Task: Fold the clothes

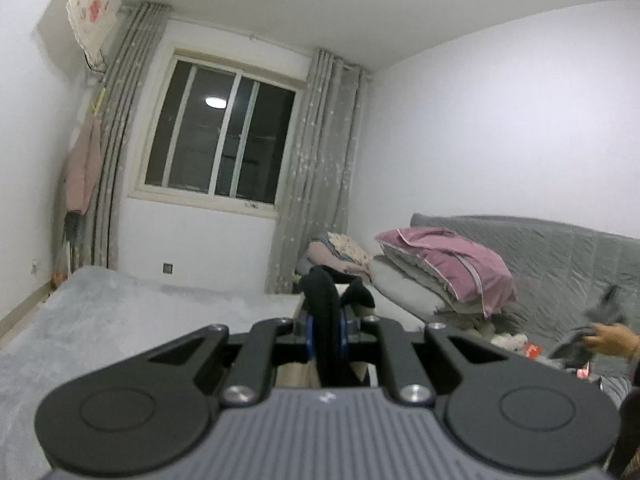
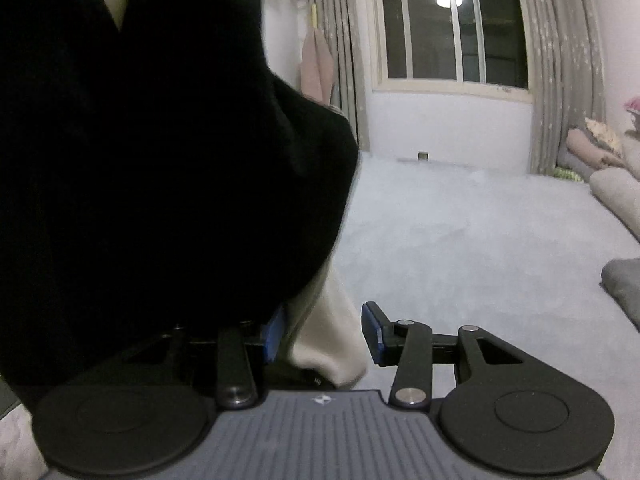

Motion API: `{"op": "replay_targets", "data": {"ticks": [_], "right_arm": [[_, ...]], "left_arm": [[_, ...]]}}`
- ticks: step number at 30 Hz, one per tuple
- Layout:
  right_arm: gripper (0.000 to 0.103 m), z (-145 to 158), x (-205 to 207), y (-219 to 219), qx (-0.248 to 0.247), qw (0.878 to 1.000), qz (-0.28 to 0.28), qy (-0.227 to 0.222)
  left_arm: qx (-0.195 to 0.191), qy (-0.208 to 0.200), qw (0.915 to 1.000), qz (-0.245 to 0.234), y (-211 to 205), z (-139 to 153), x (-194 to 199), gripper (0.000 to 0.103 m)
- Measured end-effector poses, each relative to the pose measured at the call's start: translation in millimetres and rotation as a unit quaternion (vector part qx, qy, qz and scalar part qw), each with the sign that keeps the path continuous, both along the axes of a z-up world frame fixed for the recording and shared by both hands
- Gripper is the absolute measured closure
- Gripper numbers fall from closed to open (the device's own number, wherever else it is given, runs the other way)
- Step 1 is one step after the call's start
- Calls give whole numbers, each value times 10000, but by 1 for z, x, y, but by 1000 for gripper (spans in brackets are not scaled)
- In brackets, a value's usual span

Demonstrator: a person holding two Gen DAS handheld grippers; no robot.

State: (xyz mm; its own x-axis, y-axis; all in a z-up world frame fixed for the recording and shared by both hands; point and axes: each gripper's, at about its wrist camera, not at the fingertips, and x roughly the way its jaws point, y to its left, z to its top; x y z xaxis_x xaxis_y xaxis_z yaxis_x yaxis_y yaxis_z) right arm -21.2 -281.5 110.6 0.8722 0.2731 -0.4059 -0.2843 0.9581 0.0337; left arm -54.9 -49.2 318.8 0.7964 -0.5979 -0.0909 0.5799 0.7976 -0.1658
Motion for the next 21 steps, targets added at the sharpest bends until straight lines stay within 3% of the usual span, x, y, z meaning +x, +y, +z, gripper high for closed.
{"op": "replay_targets", "data": {"ticks": [6, 8, 13, 15, 16, 17, 19, 20, 21], "right_arm": [[62, 9, -17, 26, 93, 9951, 735, -659], [84, 10, -21, 38, 49, 9908, 1077, -813], [85, 15, -25, 47, 130, 9897, 925, -1082], [67, 16, -25, 44, 217, 9911, 751, -1079], [52, 14, -24, 44, 206, 9924, 659, -1014], [46, 13, -21, 44, 169, 9941, 564, -916], [44, 9, -16, 44, 95, 9967, 374, -720], [44, 6, -11, 44, 38, 9982, 211, -552], [44, 2, -3, 43, -32, 9994, 8, -341]], "left_arm": [[21, 31, 10000, -4, 4, -12, -5, 93], [45, -38, 10000, 73, 4, -7, -8, 93], [191, -271, 9992, 221, 5, 12, -23, 93], [199, -256, 9992, 246, 6, 14, -27, 93], [205, -209, 9992, 260, 6, 12, -27, 92], [251, -146, 9992, 291, 5, 9, -23, 91], [521, 125, 9971, 537, 2, -10, -4, 76], [672, 277, 9950, 679, 1, -21, 7, 62], [766, 574, 9919, 836, 4, -35, 19, 37]]}}
